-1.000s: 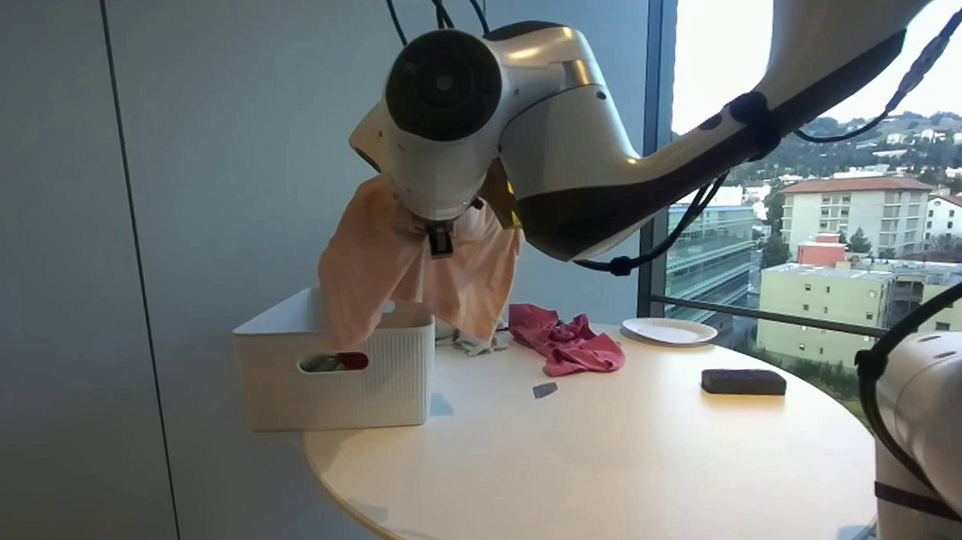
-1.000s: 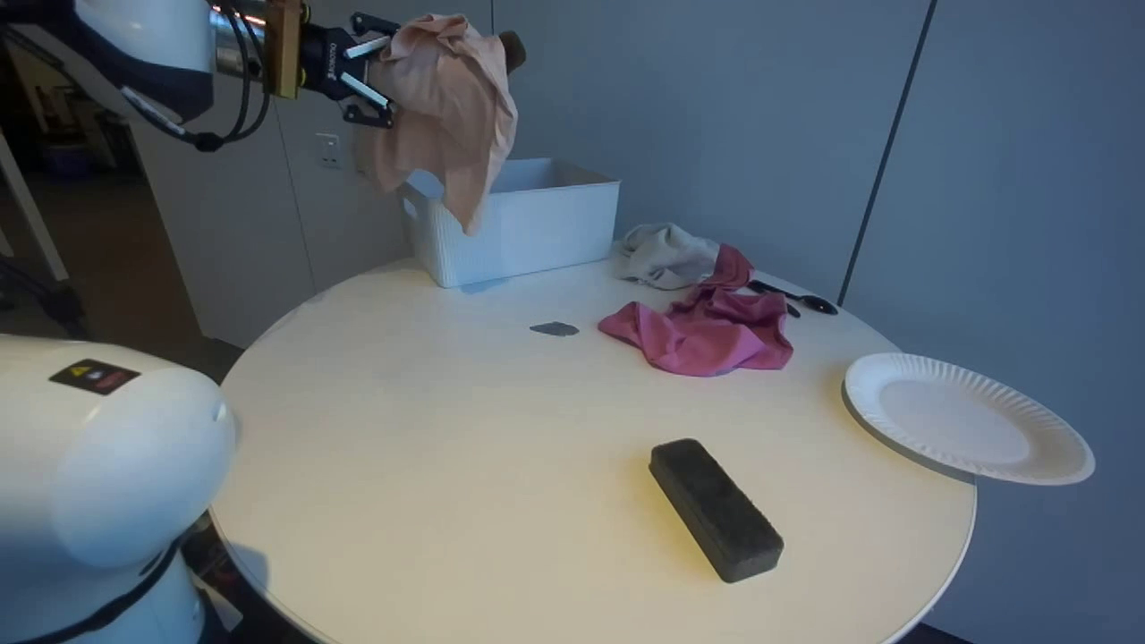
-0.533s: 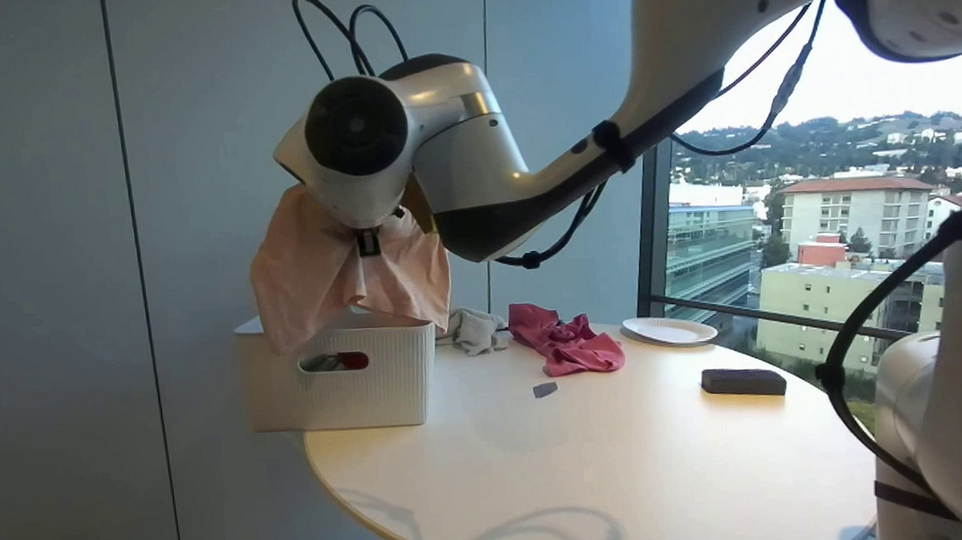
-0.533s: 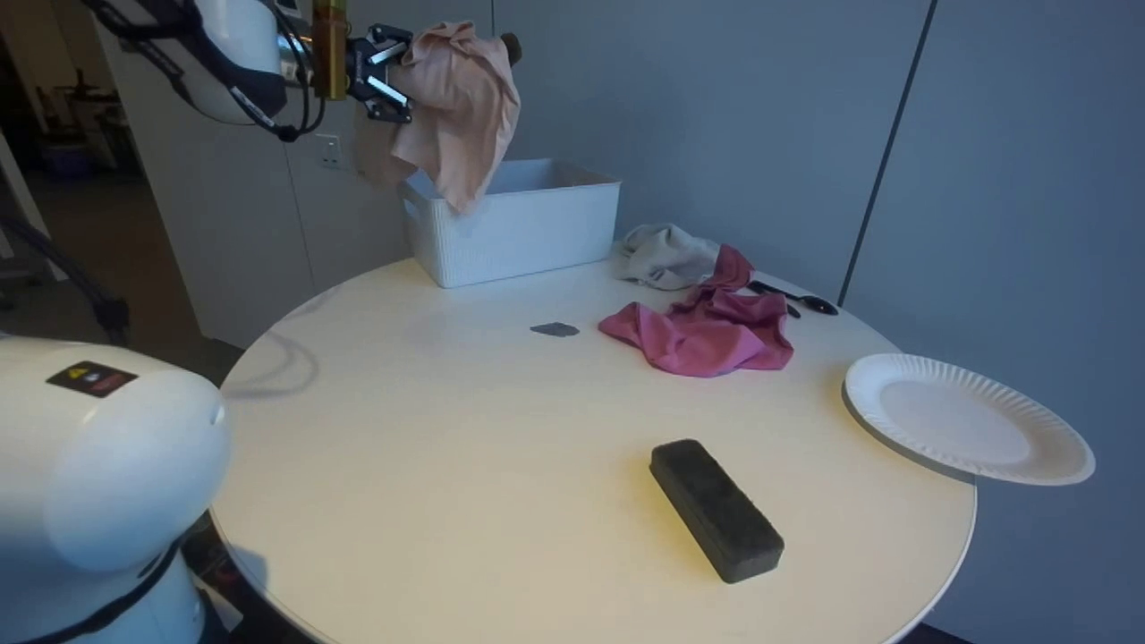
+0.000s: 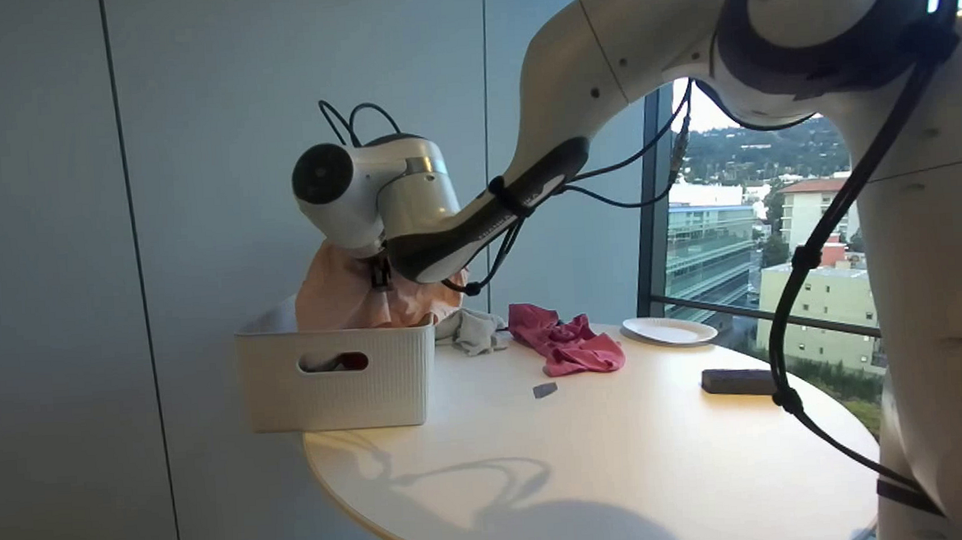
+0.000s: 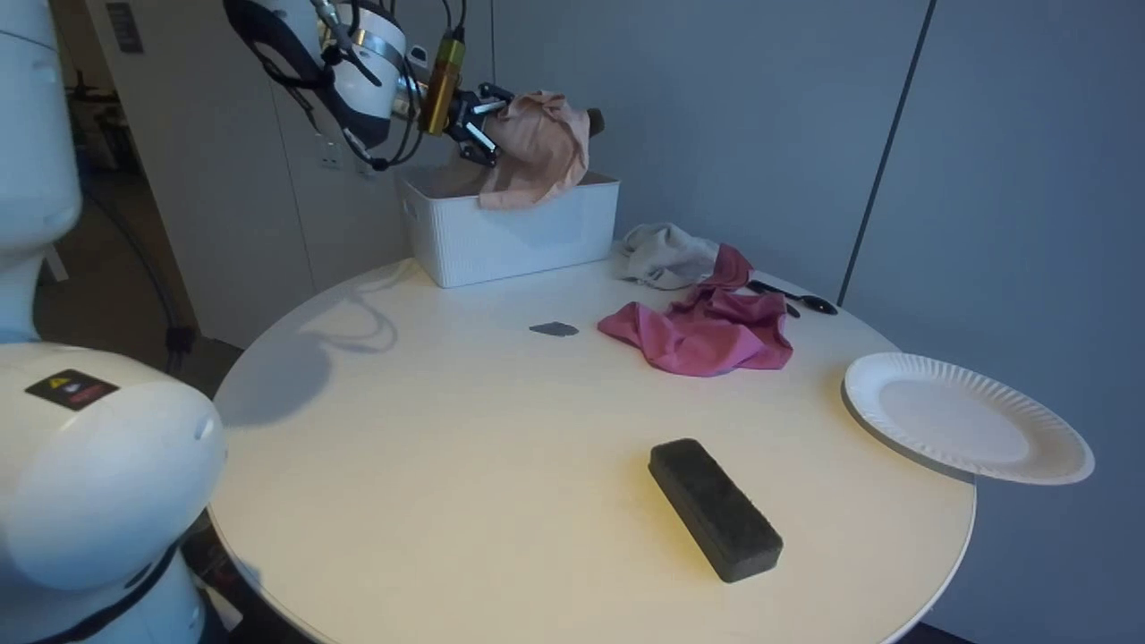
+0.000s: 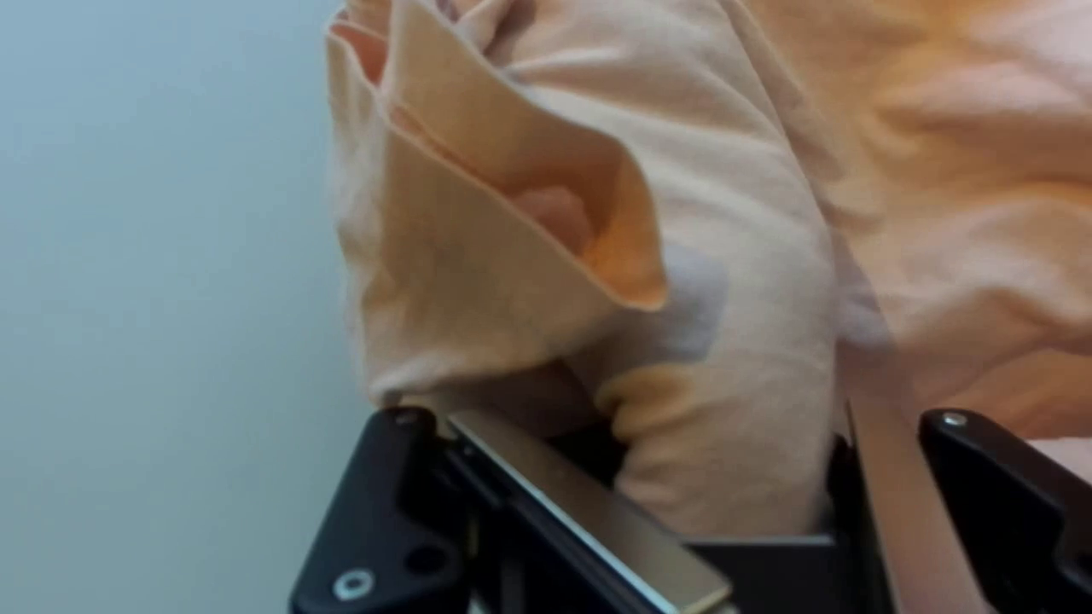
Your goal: Put the toy moose on the pink shirt, wrap it up and put it inside the white basket
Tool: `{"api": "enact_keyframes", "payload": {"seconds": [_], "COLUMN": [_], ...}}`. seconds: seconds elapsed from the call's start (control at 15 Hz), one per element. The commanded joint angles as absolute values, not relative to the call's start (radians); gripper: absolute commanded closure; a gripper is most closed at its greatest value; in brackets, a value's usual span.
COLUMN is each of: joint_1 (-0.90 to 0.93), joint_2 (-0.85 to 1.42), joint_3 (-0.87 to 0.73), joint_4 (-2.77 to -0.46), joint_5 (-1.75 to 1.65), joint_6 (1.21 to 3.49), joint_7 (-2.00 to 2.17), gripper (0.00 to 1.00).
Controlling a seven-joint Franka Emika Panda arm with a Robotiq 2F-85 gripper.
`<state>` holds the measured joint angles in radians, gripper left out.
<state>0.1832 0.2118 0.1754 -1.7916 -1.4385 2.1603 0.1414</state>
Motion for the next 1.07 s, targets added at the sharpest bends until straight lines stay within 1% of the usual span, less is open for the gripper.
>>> {"api": "enact_keyframes", "payload": {"seconds": [0.0,0.13,0.2,0.27,0.33,0.6,0.73,0.8,0.87,1.0], "joint_1": [0.178,0.173,0.175,0.179,0.189,0.211,0.234,0.247,0.259,0.277], "joint_2": [0.316,0.349,0.363,0.372,0.373,0.325,0.277,0.247,0.215,0.147], "joint_3": [0.180,0.185,0.183,0.180,0.174,0.181,0.183,0.185,0.188,0.200], "joint_4": [-1.671,-1.651,-1.643,-1.636,-1.635,-1.680,-1.723,-1.749,-1.779,-1.837], "joint_5": [-1.315,-1.220,-1.192,-1.167,-1.169,-1.170,-1.212,-1.238,-1.259,-1.264], "joint_6": [2.166,2.177,2.174,2.167,2.154,2.144,2.151,2.155,2.154,2.116], "joint_7": [-0.012,-0.087,-0.106,-0.120,-0.116,-0.129,-0.091,-0.074,-0.051,0.025], "gripper": [0.91,0.91,0.65,0.65,0.58,0.27,0.13,0.05,0.01,0.00]}}
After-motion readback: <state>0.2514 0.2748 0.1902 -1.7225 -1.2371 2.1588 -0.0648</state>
